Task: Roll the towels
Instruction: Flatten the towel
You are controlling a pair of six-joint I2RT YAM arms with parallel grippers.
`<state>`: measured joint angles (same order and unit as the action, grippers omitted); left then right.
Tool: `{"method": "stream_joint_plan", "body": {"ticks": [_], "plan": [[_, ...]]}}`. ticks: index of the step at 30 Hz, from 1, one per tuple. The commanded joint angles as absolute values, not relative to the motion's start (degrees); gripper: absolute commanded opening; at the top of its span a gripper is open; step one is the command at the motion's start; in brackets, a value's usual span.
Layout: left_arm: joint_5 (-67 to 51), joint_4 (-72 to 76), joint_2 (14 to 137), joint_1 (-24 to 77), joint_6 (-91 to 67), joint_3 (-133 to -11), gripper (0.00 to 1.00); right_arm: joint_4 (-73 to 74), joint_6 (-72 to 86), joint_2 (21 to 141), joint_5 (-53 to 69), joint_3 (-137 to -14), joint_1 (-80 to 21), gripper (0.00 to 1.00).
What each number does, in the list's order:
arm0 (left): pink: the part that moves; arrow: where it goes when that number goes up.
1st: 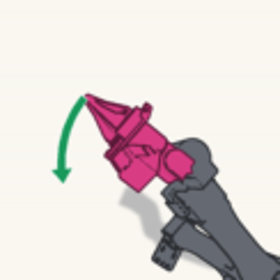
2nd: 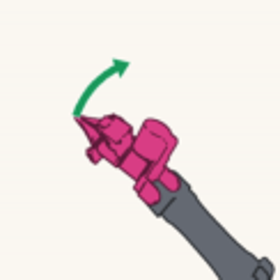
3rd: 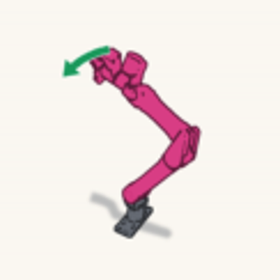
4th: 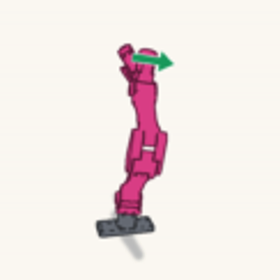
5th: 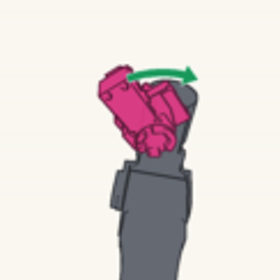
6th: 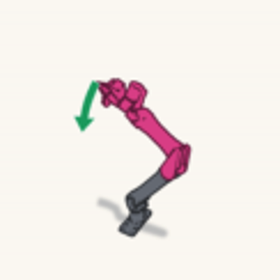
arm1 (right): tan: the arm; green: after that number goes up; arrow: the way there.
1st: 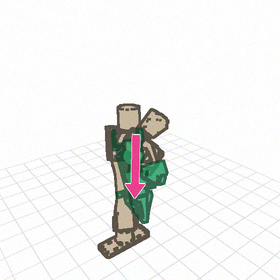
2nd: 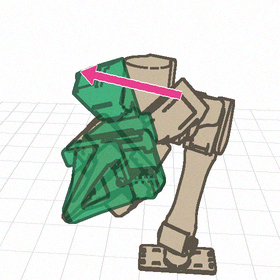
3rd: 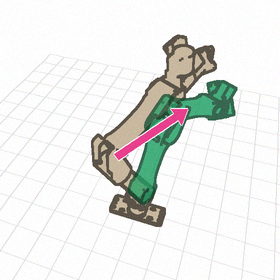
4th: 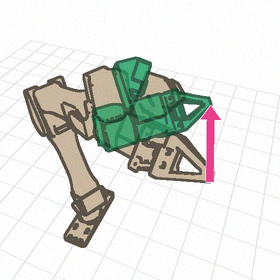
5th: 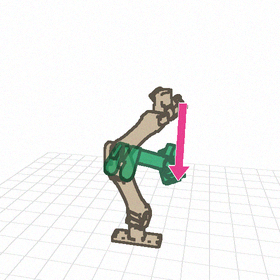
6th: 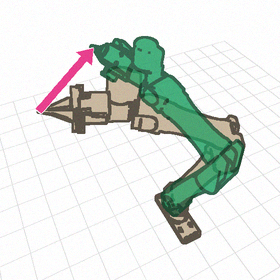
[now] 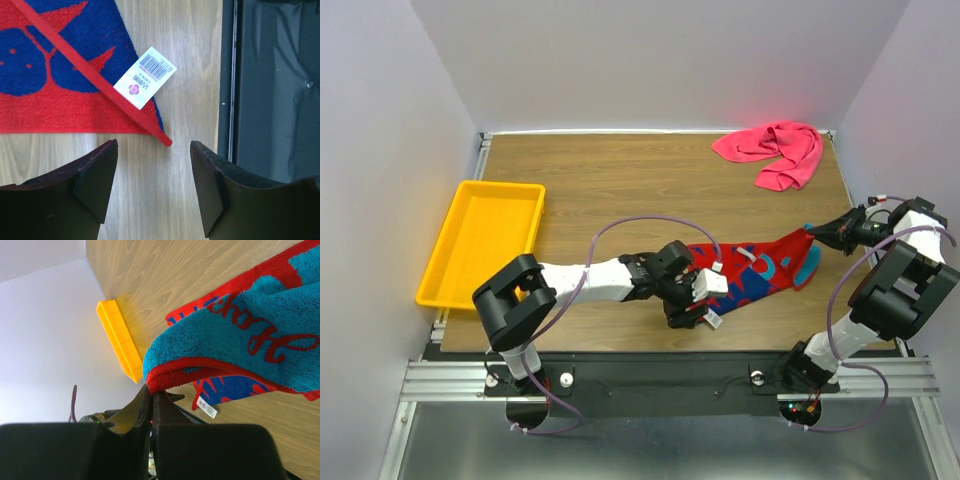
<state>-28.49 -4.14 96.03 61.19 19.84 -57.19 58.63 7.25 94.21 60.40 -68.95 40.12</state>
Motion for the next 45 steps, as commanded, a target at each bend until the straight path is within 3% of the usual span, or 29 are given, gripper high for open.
{"method": "stream_joint_plan", "body": {"ticks": [1,10,16,27,32,40,45], "plan": [[-31.55,-0.71,97.20,62.40,16.80,-59.85,0.70,58.88,4.92,94.39,60.64,-70.40,40.43,0.00],[-30.68,1.23,103.00,62.67,13.71,-60.91,0.60,59.85,4.04,94.83,60.38,-71.28,40.43,0.01],[-27.52,0.09,99.77,61.62,13.71,-61.78,0.00,61.43,1.94,94.40,63.10,-70.93,40.43,0.00],[-19.52,-12.90,80.70,46.06,19.76,-65.13,0.00,63.45,0.53,96.24,71.27,-83.22,40.43,0.01],[-18.11,-18.62,71.29,44.65,24.17,-62.49,0.00,76.78,-12.97,97.03,75.32,-89.99,40.43,0.01],[-16.88,-24.77,53.19,43.33,25.40,-53.88,0.00,79.54,-21.44,84.39,72.41,-79.12,40.43,0.00],[-15.21,-26.54,45.18,42.37,24.96,-55.80,0.00,79.54,-18.82,77.17,72.42,-78.40,40.43,0.00]]}}
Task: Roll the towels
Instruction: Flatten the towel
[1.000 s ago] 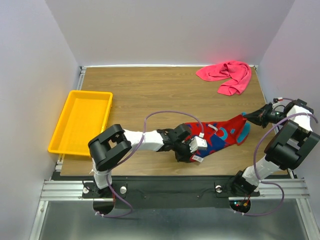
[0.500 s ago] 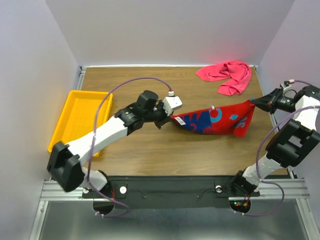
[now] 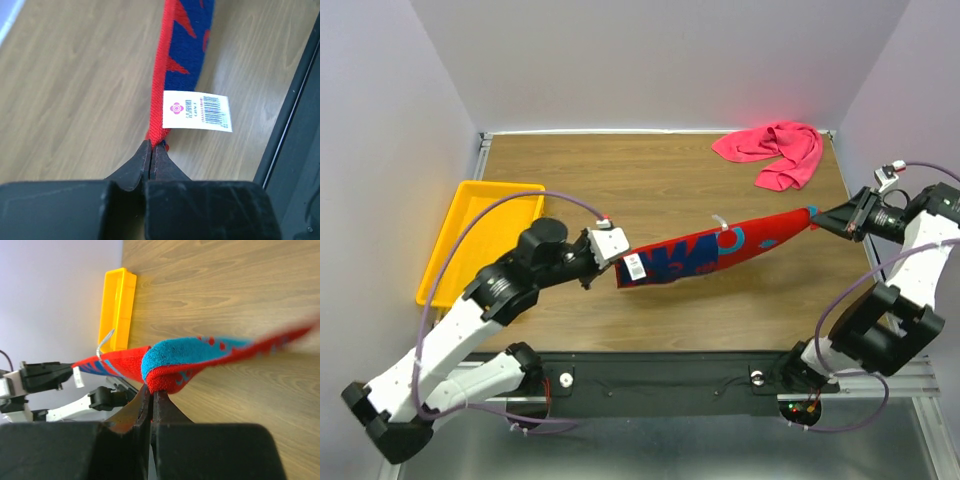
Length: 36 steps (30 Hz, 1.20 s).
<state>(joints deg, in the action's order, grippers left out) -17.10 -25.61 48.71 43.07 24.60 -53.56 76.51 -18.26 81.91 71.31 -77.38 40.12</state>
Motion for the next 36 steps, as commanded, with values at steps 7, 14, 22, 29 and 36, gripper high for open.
{"method": "stream_joint_plan", "body": {"ticks": [7,14,22,29,36], "plan": [[-9.59,-22.77,52.71,39.73,27.07,-55.11,0.00,55.51,7.43,76.11,73.86,-72.62,40.08,0.01],[-13.54,-10.65,71.61,29.37,28.04,-56.06,0.00,33.25,18.88,89.37,59.86,-65.22,29.28,0.01],[-11.69,-4.31,97.00,24.35,27.16,-73.44,0.00,19.69,25.49,108.53,52.82,-77.57,23.03,0.14],[-11.60,-11.16,98.54,22.33,27.07,-78.07,0.98,26.79,12.59,105.83,47.83,-79.37,23.12,1.00],[-18.36,-13.01,86.75,22.50,26.28,-65.23,0.87,41.21,-11.84,97.04,38.77,-76.74,22.07,0.76]]}}
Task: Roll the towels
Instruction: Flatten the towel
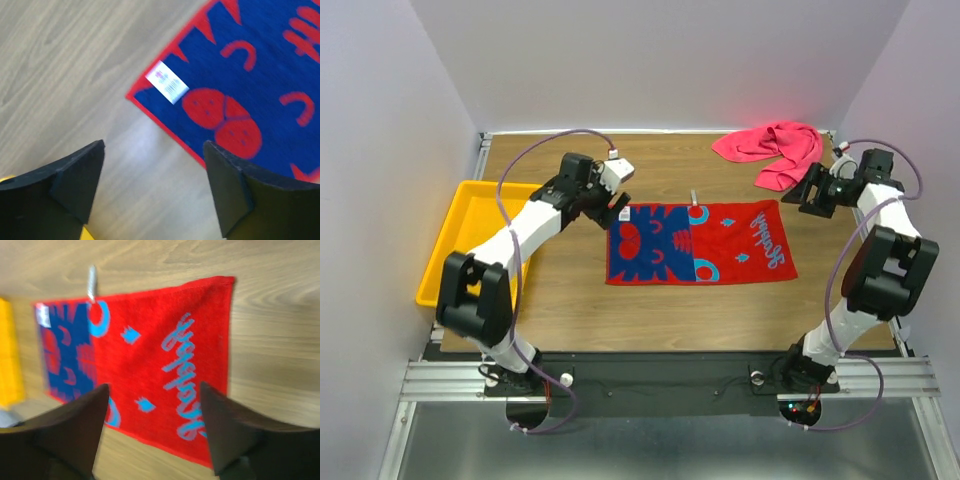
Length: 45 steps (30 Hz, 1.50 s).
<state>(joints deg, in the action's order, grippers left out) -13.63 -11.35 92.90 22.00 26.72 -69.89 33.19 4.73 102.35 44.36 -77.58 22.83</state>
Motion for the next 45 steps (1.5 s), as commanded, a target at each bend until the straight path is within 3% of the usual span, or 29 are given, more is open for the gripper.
{"method": "stream_joint_plan", "body": {"ticks": [1,4,6,7,11,19,28,33,34,37,38,39,40,41,45], "plan": [[-19.24,-13.18,86.40,23.02,26.19,-64.34,0.83,43.31,-13.61,96.94,35.98,-75.08,21.36,0.70],[-20.65,-13.54,87.27,24.43,26.28,-61.88,0.61,44.47,-19.41,97.11,32.27,-72.09,18.64,0.57],[-21.79,-13.88,87.97,25.66,27.07,-61.44,0.56,44.47,-20.30,97.91,30.68,-71.20,17.50,0.54],[-21.01,-14.41,88.76,27.84,27.68,-61.17,0.48,44.56,-20.91,98.52,29.46,-70.50,16.53,0.51],[-18.12,-14.94,90.96,31.37,29.53,-59.07,0.35,44.47,-22.84,100.89,26.12,-67.78,14.51,0.50],[-13.89,-19.85,91.67,32.17,34.71,-54.06,0.29,45.26,-29.34,100.82,17.06,-59.17,10.46,0.46],[-13.45,-26.00,85.61,32.17,37.62,-47.11,0.21,53.77,-39.28,95.90,17.75,-51.42,9.14,0.49],[-12.92,-29.18,81.13,32.08,37.97,-46.84,0.18,54.93,-40.70,90.54,18.19,-52.99,9.14,0.58],[-12.75,-30.14,80.43,31.99,38.23,-47.19,0.19,57.19,-40.69,89.57,19.50,-54.39,9.14,0.62],[-13.00,-30.85,77.62,29.28,38.84,-50.79,0.37,60.98,-40.43,87.03,27.48,-60.19,9.23,0.75],[-13.70,-30.85,77.35,28.31,38.85,-54.02,0.56,60.73,-39.47,86.40,28.38,-61.51,9.32,0.81],[-14.67,-30.68,77.17,27.17,38.85,-55.79,0.65,60.21,-39.11,86.14,29.26,-64.57,9.49,0.90],[-15.55,-29.37,76.99,25.77,38.67,-57.38,0.76,59.51,-38.50,86.05,29.96,-66.08,9.75,0.91],[-16.43,-28.40,76.91,25.32,37.28,-60.52,0.96,57.15,-36.58,86.65,31.36,-68.01,10.45,0.94],[-16.18,-20.15,75.68,25.14,31.74,-65.82,0.99,55.46,-32.88,90.61,36.38,-80.05,12.21,0.96]]}}
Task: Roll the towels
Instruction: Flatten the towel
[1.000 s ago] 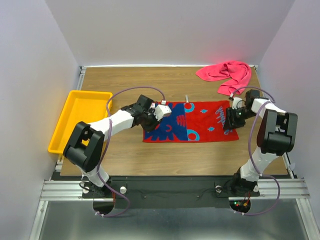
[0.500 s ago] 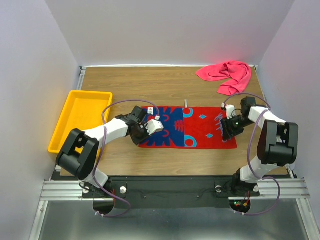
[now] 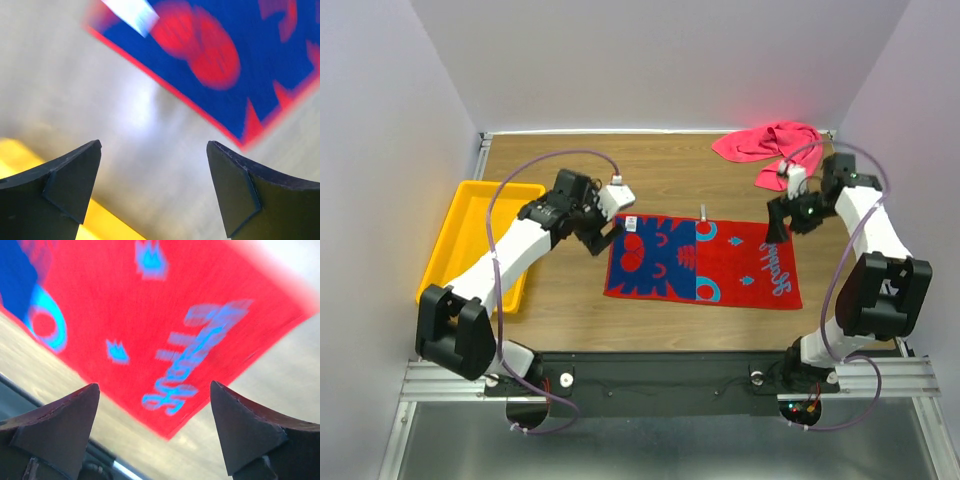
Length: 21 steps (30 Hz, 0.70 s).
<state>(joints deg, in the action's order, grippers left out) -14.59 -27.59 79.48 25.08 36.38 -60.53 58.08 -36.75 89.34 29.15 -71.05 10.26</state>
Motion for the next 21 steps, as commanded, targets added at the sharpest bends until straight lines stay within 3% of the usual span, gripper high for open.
{"method": "stream_joint_plan", "body": {"ticks": [1,6,8,10,12,13,16,21], "plan": [[-13.82,-14.12,75.33,25.05,29.47,-66.27,0.99,53.37,-31.39,90.96,36.91,-82.59,12.65,0.96],[-13.97,-1.24,77.95,23.20,18.47,-69.95,0.99,42.63,-17.40,97.18,26.47,-92.36,13.27,1.00],[-13.89,-2.02,83.65,23.03,17.06,-75.20,0.98,47.70,-19.94,101.58,32.85,-96.74,15.72,1.00],[-14.24,-8.38,88.57,22.59,18.01,-80.65,0.95,49.82,-17.85,107.91,30.34,-100.53,16.26,1.00],[-16.86,-10.98,93.86,21.63,19.33,-84.55,0.94,51.59,-19.33,111.17,27.79,-101.69,16.35,0.93],[-18.01,-10.20,94.65,20.58,19.25,-84.38,0.95,51.59,-19.68,112.05,26.99,-100.65,16.43,0.83],[-18.02,-9.92,97.02,20.30,18.45,-83.49,0.93,51.77,-22.58,113.82,24.79,-98.01,16.70,0.66],[-19.86,-10.72,99.32,20.21,17.67,-82.45,0.86,51.68,-24.26,117.06,22.06,-96.85,16.70,0.55]]}}
